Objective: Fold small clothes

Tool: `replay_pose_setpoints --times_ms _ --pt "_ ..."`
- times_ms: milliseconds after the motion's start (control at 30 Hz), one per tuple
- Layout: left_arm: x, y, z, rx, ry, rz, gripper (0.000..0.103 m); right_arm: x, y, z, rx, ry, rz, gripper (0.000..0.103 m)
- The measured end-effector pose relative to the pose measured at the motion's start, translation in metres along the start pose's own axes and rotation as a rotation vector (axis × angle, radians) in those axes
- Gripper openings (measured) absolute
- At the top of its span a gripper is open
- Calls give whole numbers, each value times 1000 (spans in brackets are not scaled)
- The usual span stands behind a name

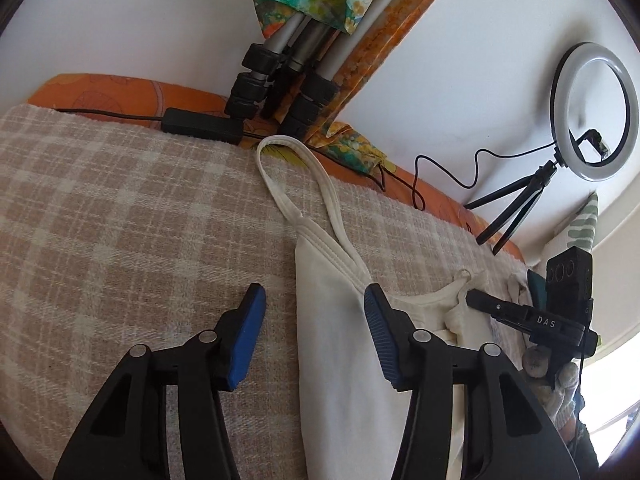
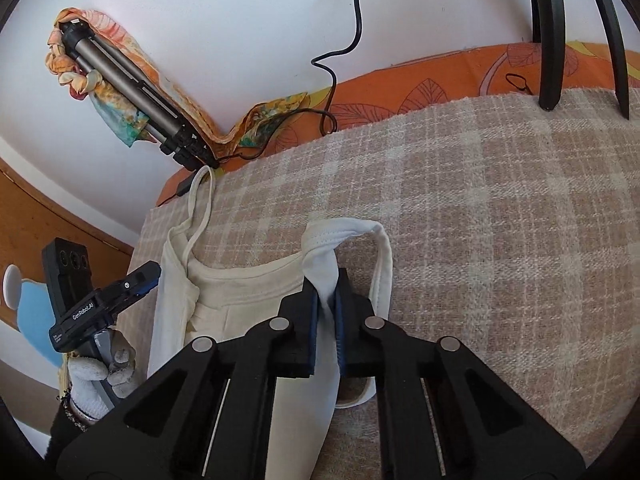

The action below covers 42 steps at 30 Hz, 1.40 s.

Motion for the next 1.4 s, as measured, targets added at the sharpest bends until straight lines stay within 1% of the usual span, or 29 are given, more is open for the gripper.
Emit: replay_pose_setpoints --times_ms 33,67,167,300,467,567,667,733,767,800,867,900,967,1000,1033,1067,1100,1167,1200,1300,1333,1367,1400 --pt "0 4 0 1 6 13 23 0 1 1 -8 -10 0 8" --pt "-1 7 -1 -5 5 27 13 0 1 2 -11 -17 1 8" --pt "0 9 -2 -7 5 21 3 2 3 3 -5 -13 1 8" --pt "3 -1 -3 -44 -13 -8 2 2 -7 9 -4 -27 -22 7" --pt "5 -19 -11 -58 0 -36 1 4 -27 23 8 -50 -58 6" --pt "6 -31 -19 -72 17 -67 1 4 -40 34 14 -74 -76 6" --pt "6 -38 -21 -63 26 -70 1 2 -49 44 3 -95 -85 6" --pt "7 -41 -17 -32 8 -88 1 3 -48 46 -24 -96 -73 6" --pt "8 -42 -14 -50 -20 -95 2 3 -47 47 -16 -98 -65 6" --pt "10 -40 -11 -78 -47 -85 4 2 -46 47 -11 -101 -60 6" --pt "12 -32 -3 -83 -101 -58 21 2 -43 47 -15 -107 -60 6" --pt "11 -29 0 -92 -119 -51 26 2 -40 46 -14 -104 -55 6" --pt "12 -20 -1 -129 -140 -23 42 3 -33 42 -12 -91 -46 6" --pt "13 -15 -2 -140 -143 -8 45 4 -29 39 -13 -86 -41 6" --pt "13 -10 -4 -130 -141 5 48 4 -26 37 -9 -81 -31 6" --pt "14 -5 -4 -111 -142 16 48 5 -23 34 -4 -73 -25 10" --pt "15 0 -5 -111 -144 24 48 5 -21 30 -3 -65 -21 14" --pt "16 10 -6 -136 -161 47 47 8 -16 22 -13 -47 -19 43" --pt "17 11 -8 -140 -153 34 48 9 -14 20 -14 -41 -22 47" --pt "20 15 -14 -130 -117 32 41 11 -7 14 -12 -31 -18 47" --pt "19 18 -14 -128 -114 44 22 11 -4 13 -9 -25 -16 45" --pt "18 22 -13 -141 -126 61 3 11 -1 12 -1 -21 -14 34" --pt "17 23 -11 -155 -142 63 2 11 1 13 10 -20 -7 24"
Point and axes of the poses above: each gripper's, at about its wrist camera, not at the fingertips, and y roughly the way its jaws point, z to its left, x to its top, the point moved 8 cm from there along y, roughly the way its jaws point, and after that the axes turned 6 degrees about z, right-handed, at the moved point
